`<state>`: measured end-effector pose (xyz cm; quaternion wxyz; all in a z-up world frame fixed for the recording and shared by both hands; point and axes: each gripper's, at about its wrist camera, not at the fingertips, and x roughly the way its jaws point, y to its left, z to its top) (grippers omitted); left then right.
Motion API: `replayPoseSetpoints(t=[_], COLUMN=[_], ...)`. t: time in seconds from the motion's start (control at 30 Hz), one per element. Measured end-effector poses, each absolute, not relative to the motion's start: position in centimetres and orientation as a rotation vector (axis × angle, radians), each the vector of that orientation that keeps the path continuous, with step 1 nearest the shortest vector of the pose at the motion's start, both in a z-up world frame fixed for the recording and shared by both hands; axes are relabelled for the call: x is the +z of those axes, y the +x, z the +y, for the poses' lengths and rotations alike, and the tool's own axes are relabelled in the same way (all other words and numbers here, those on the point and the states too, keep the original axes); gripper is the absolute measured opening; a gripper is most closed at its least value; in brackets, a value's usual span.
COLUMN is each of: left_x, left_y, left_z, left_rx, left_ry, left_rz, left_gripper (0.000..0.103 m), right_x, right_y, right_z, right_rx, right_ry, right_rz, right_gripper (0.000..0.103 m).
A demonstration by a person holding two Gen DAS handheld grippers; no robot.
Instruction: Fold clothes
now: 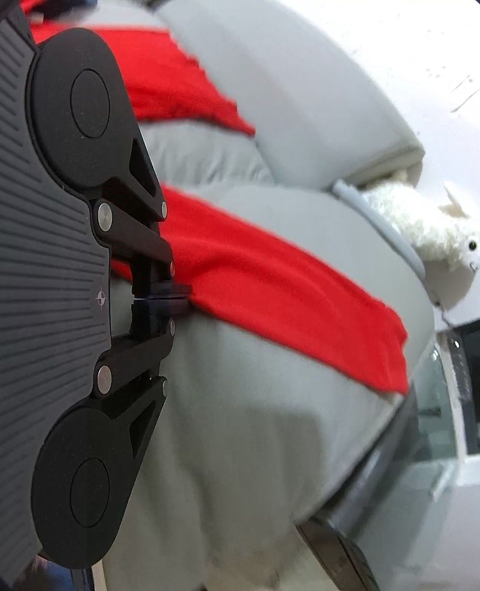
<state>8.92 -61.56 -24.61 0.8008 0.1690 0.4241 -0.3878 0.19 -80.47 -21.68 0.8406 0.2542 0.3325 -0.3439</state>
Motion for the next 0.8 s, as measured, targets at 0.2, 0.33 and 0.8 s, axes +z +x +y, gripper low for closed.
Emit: replayPoseSetpoints(t=[0.2,0.33,0.8], left_x=[-24.8,-24.5,-24.7], left_y=[8.6,8.7,6.4], left_z=[-61.2,-60.6,-59.2], left_rx=[-0.834,-0.839,-0.943], left_ry=[0.381,0.365,0.364], left_rz=[0.962,0.979,1.002], left_gripper=[0.048,0.048,0.049], right_x=[-21.1,-20.0,-22.2], right_y=[1.3,-0.1,-4.8], right_z=[-79.4,-79.8,-76.2], right_rx=[-0.809,-0.742,-0.593], right_ry=[0.415,0.546,0.559], right_rz=[0.796,0.718,0.647], right_gripper=[0.006,0.042,0.019])
